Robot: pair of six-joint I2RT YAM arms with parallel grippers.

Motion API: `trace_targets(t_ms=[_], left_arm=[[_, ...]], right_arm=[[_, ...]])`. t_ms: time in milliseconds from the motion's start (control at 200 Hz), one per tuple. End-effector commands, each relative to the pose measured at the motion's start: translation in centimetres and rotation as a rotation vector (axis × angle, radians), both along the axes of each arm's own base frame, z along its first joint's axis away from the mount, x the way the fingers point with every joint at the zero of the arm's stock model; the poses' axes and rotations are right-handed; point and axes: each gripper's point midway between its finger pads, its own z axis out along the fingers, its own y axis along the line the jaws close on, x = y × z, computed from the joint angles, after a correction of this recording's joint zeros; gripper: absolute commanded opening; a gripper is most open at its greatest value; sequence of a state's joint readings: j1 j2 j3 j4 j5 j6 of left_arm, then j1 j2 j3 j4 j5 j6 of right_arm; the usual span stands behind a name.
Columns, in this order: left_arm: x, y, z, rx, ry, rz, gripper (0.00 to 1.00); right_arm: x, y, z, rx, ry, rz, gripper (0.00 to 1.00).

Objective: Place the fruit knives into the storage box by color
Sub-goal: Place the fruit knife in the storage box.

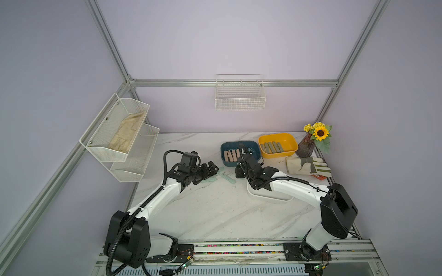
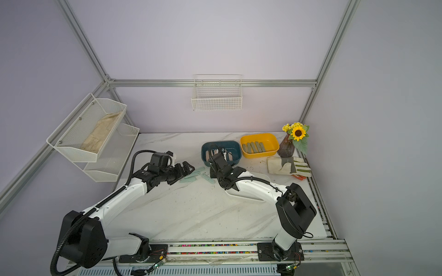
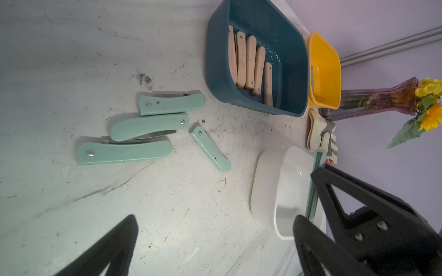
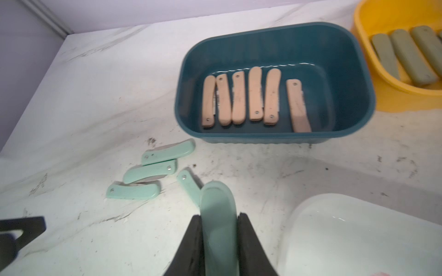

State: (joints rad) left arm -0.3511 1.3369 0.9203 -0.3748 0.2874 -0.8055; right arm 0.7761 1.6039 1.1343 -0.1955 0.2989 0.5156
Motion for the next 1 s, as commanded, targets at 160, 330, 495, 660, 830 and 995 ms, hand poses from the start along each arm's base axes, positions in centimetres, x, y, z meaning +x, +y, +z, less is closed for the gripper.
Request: trace_targets(t_ms=[160,330,495,660,830,995], left_arm=[[2.3,-4.9,5.8,-0.083,-0.138,-0.053,1.00],[2.2,-5.9,6.0,-0.091,-0.139,-0.066,1.00],[2.0,-6.3,6.1,-0.096,-0.142,-0.072,1.00],[2.2,-6.9,4.8,-0.086,-0.113,-0.078,1.00],[2.0,-7.1,5.0,-0.089,-0.117,-0.084,1.00],[1.9,-7.3,5.4,-0.094,-0.125,-0.088,1.00]], right_arm=[[-0.2,-4.8,-2.1,0.078,0.056,-0.165,0.22],[-0.7,-5.9,-3.9,0.154,0.085,-0.243,0.22],[-1.0,-6.2,-5.9,0.197,0.122,-0.289,0.22],[-0.8,-6.0,-7.5,0.208,0.138,-0.304,0.22],[-0.4,-6.0,-8.8,0.165,0.147,-0.303,0.22],[-0.5,-6.4,-10.4,0.119,0.165,-0.299,0.23]])
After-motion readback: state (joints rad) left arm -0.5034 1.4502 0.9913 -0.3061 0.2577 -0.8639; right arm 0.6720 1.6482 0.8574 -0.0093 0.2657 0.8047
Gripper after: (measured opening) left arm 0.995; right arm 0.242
